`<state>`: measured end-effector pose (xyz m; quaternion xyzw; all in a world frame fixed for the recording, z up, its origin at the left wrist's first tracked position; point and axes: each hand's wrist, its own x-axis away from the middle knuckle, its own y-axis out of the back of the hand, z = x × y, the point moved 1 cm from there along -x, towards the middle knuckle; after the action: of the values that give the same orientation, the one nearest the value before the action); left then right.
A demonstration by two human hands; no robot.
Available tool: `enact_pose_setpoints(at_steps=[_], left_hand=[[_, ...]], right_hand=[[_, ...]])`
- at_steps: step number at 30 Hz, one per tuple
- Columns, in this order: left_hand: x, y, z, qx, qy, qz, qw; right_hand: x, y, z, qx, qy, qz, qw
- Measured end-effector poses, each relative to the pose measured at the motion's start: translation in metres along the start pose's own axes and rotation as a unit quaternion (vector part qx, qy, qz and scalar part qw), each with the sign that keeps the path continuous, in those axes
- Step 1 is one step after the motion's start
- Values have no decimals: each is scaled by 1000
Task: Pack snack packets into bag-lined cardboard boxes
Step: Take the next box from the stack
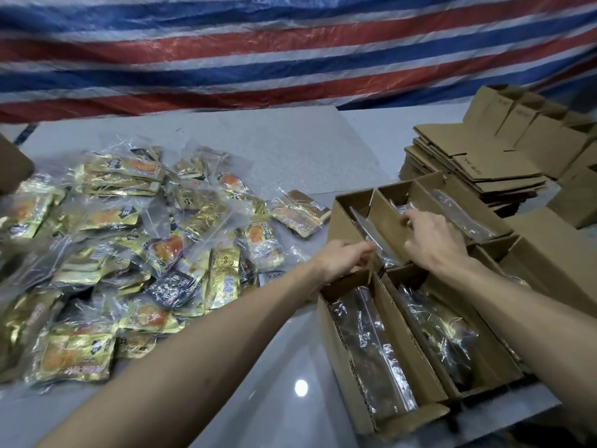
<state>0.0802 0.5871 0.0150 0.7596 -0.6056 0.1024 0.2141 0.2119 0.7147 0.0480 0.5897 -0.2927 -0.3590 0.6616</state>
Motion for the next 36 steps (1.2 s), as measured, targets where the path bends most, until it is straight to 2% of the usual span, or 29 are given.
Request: enact_pose_setpoints(at_steps=[2, 4, 6, 8, 15, 18, 21, 23, 25, 27, 29, 31, 36], left_hand=[[1, 0, -3, -61, 12, -5, 998], [8, 1, -7, -128, -3, -29, 991], [19, 8, -8, -169, -32, -56, 984], [39, 24, -7, -193, -48, -72, 977], [143, 126, 10, -238, -39, -175, 955], [199, 172, 19, -269, -23, -226, 936], [255, 218, 27, -357, -21, -308, 882], [295, 248, 34, -438, -19, -377, 816], [335, 278, 44, -515, -8, -439, 736], [368, 304, 53, -585, 15, -472, 659], [405, 333, 60, -626, 50, -492, 603], [440, 363, 65, -623, 92, -516, 581], [502, 432, 81, -519, 203, -578, 597]], right_hand=[[3, -3, 3, 32, 26, -42, 998], [8, -4, 13, -36, 77, -74, 994], [12, -6, 26, -106, 104, -22, 989], [15, -11, 39, -107, 104, 40, 988], [11, -23, 71, -32, -27, 79, 996], [11, -28, 101, -52, -28, 20, 998], [27, -22, 152, -104, 60, 3, 993], [49, -7, 194, -159, 135, -7, 978], [74, 7, 234, -193, 217, 15, 957], [90, 12, 262, -211, 279, 44, 936], [102, 15, 291, -231, 321, 62, 916], [110, 15, 316, -232, 347, 85, 905], [124, 18, 369, -215, 401, 133, 881]])
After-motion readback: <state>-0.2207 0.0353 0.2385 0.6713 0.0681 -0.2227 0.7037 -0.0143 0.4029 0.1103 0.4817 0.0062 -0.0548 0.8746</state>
